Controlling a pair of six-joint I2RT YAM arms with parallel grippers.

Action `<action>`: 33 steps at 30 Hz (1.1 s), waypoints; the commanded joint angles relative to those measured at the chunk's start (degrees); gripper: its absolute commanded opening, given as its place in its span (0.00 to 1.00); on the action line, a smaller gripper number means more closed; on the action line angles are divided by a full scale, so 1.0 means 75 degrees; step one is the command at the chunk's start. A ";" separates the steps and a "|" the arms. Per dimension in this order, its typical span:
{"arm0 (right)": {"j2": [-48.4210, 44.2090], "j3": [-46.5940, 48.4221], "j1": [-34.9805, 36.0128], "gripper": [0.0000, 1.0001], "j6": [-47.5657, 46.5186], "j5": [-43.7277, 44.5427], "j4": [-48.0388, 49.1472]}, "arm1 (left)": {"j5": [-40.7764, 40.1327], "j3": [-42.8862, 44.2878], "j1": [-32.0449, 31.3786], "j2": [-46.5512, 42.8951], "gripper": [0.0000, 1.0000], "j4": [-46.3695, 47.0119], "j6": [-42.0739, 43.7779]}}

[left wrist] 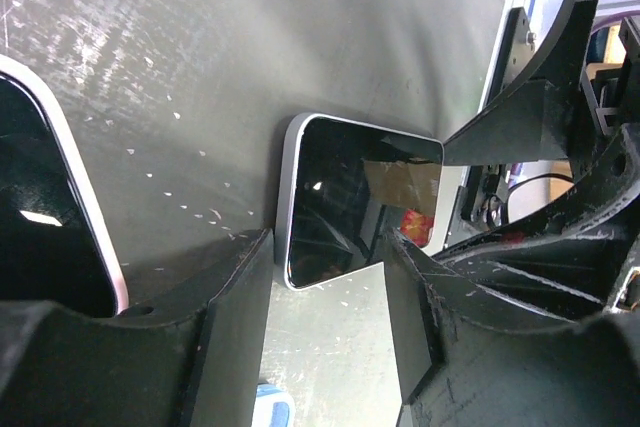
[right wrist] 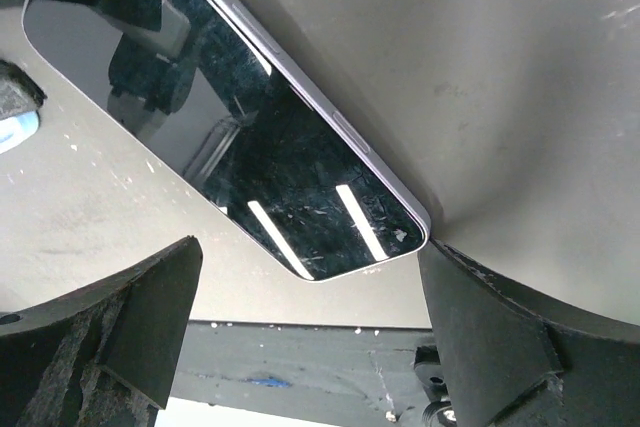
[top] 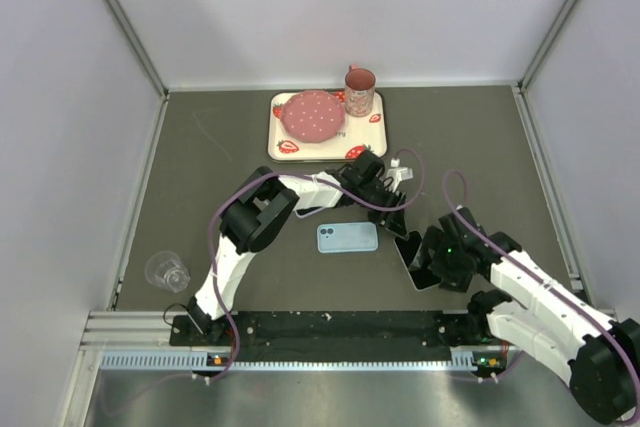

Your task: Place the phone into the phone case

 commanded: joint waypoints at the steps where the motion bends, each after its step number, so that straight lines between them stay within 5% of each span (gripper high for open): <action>1: -0.0303 -0.0090 -0.0296 0.89 -0.0181 0.0719 0.1157 | 0.1152 0.0033 -0.0219 0.0041 0.52 0.0595 -0.0458; 7: -0.0316 -0.0008 -0.0355 0.89 -0.0286 0.0790 0.1227 | 0.1551 0.0526 -0.0231 0.0135 0.51 -0.0553 0.0315; 14: -0.0245 -0.0067 -0.0355 0.89 -0.0286 0.0719 0.1403 | 0.1386 0.0550 -0.0231 0.0123 0.43 -0.0285 -0.0047; 18: -0.0327 -0.0043 -0.0367 0.89 -0.0333 0.0731 0.1415 | 0.1492 0.0550 -0.0232 0.0135 0.30 -0.0109 -0.0200; 19: -0.0327 -0.0031 -0.0367 0.89 -0.0345 0.0731 0.1415 | 0.1469 0.0538 -0.0231 0.0135 0.16 -0.0097 -0.0188; 22: -0.0374 0.0050 -0.0367 0.89 -0.0403 0.0731 0.1415 | 0.1434 0.0503 -0.0232 0.0088 0.00 -0.0156 -0.0129; 33: -0.0351 0.0987 -0.0367 0.93 -0.1387 0.0695 0.1789 | -0.0066 -0.0023 0.0259 -0.1257 0.00 0.0860 -0.0234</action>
